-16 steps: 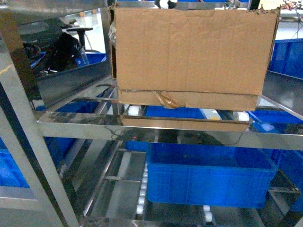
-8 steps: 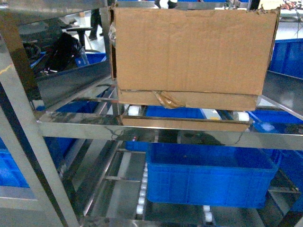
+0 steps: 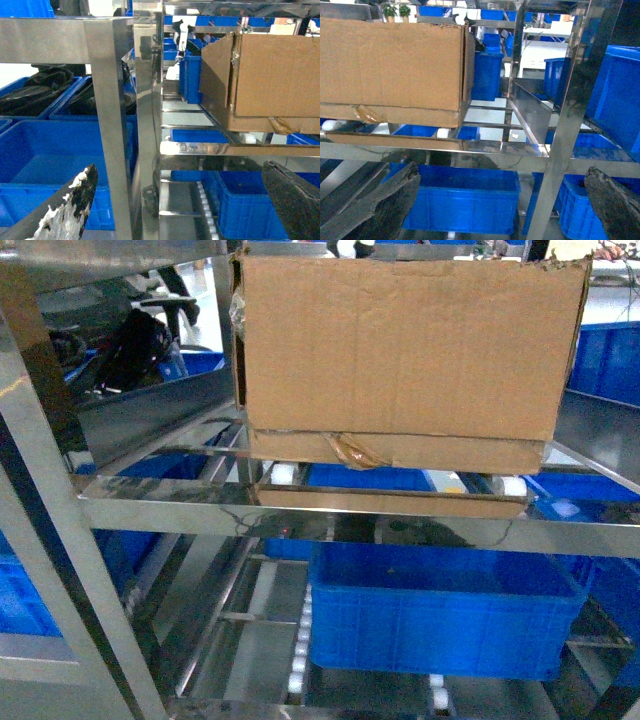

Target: Sort boxes to right shelf from conveyor

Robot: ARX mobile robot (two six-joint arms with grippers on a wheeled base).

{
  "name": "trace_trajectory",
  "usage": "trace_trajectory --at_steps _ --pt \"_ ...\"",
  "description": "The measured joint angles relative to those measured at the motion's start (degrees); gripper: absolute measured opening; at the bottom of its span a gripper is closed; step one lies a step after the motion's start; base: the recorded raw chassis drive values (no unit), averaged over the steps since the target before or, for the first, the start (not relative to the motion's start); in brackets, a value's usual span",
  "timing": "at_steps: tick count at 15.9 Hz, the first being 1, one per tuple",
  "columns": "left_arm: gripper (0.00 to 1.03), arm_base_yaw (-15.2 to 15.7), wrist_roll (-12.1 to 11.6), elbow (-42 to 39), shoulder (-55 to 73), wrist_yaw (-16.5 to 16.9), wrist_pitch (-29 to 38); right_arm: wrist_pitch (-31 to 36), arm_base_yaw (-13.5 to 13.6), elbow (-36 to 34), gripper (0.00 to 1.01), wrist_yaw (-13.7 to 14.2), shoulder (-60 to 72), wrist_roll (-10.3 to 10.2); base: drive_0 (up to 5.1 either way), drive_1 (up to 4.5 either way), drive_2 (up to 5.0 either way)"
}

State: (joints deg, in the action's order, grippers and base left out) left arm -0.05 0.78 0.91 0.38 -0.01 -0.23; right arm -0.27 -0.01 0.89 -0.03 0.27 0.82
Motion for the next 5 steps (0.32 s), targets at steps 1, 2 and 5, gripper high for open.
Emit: trace_trajectory --at_steps 1,2,5 --pt "0.98 0.00 0.00 0.00 0.00 0.02 0.00 0.00 0.00 0.00 0.98 0.00 0.00 0.00 0.0 0.00 0.0" --pt "0.98 0.00 0.00 0.00 0.00 0.00 0.00 0.00 0.00 0.00 0.98 0.00 0.00 0.00 0.0 0.00 0.0" --pt "0.98 0.00 0.00 0.00 0.00 0.02 0.00 0.00 0.00 0.00 0.98 0.00 0.00 0.00 0.0 0.00 0.0"
